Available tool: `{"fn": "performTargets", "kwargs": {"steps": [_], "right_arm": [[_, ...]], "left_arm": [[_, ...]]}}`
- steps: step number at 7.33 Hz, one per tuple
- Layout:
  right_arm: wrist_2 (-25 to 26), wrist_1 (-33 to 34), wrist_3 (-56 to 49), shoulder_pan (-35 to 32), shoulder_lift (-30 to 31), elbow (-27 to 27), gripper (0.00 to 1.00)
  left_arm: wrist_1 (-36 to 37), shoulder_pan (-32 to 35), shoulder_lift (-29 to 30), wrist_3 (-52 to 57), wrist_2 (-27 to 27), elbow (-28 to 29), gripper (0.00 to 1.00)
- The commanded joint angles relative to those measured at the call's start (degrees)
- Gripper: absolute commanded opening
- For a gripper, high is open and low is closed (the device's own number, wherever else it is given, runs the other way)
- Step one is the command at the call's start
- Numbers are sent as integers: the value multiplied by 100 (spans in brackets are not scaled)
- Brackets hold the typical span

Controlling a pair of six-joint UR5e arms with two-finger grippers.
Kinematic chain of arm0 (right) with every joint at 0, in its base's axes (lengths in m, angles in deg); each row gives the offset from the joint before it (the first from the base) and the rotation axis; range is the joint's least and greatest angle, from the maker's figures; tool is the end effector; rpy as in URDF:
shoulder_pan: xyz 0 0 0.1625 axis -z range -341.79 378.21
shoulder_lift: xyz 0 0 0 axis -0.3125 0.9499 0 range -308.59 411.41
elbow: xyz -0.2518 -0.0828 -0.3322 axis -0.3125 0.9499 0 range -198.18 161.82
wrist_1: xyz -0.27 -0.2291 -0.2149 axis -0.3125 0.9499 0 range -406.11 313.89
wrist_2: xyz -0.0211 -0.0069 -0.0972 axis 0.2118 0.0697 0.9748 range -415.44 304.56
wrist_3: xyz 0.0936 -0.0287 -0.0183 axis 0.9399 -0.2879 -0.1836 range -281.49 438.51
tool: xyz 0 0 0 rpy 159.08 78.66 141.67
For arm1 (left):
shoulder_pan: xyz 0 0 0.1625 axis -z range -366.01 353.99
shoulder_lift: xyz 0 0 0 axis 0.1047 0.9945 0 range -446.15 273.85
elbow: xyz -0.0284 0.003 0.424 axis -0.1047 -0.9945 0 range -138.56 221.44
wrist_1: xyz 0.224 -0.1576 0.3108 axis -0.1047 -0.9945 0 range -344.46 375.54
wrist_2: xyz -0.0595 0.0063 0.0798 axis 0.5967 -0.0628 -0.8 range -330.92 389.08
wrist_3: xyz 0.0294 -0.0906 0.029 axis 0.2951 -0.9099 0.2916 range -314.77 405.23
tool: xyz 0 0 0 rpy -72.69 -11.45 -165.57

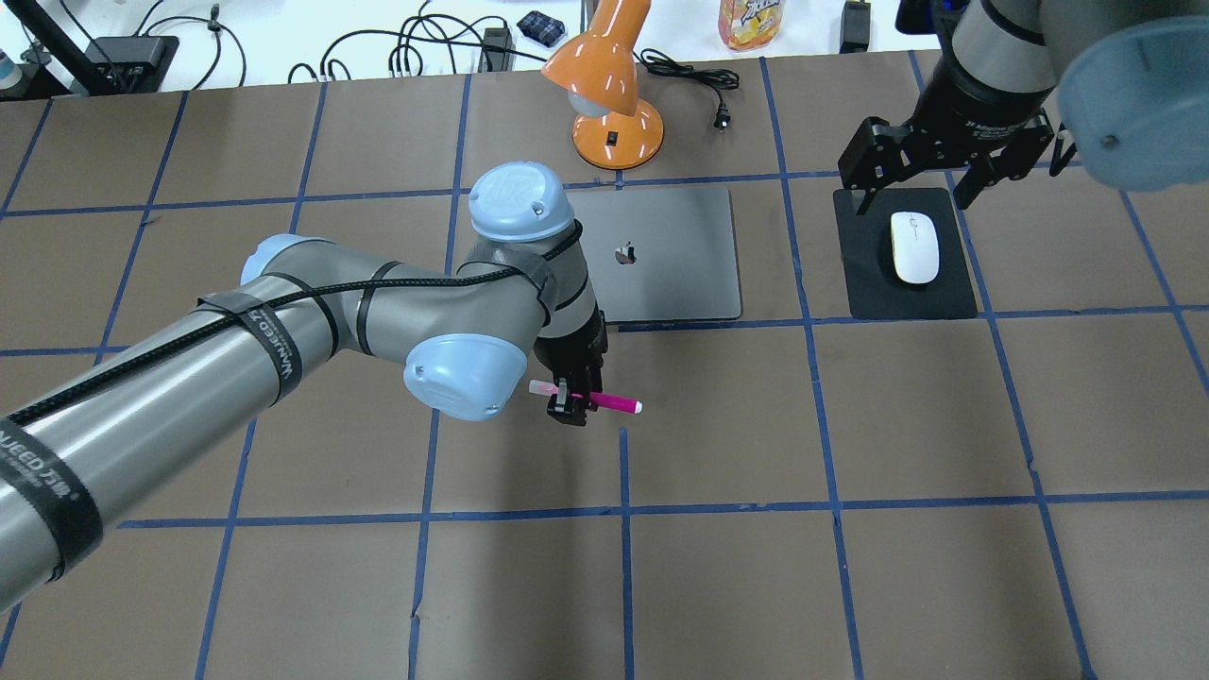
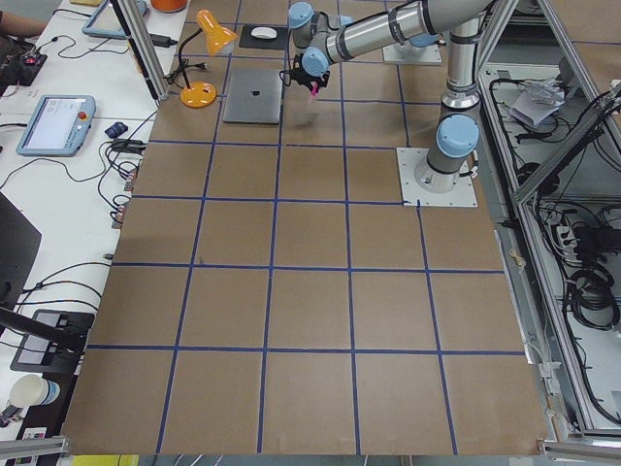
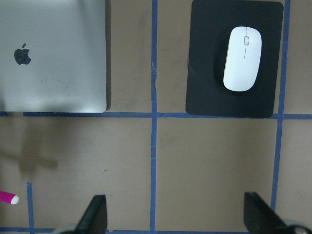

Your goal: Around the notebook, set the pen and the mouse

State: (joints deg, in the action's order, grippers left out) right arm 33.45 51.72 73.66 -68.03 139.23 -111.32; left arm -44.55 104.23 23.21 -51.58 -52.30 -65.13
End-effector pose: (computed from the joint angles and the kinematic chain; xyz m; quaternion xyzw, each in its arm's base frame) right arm 0.1013 -0.5184 0.4557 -0.0097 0.9997 -0.0226 0.0079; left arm -0.3284 -0.4622 0.2249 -0.6200 0.7792 0.0914 0.0054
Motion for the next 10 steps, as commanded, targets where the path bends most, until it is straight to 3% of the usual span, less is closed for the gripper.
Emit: {"fn": "performTargets", "kwargs": {"steps": [1,5,7,8,9,10], "right_arm": [[14,8,19,-7,16,24,100],[32,-18,19,2,16,33,100],[-38,42,10,2,16,33,100],[-65,495,-68,2,34,-63,100],[13,639,-86,2,25,-99,100],[-3,649,-34,2,25,-73,100]], "left_arm": [[270,50,426,-504,-18,301,0],[340,191,797,-893,-18,427,0],[366,191,833,-658,-10,401,25],[357,191,824,-569,17,409,43],[348,191,754,-472,17,357,72],[314,182,684,-271,8,356,77]]}}
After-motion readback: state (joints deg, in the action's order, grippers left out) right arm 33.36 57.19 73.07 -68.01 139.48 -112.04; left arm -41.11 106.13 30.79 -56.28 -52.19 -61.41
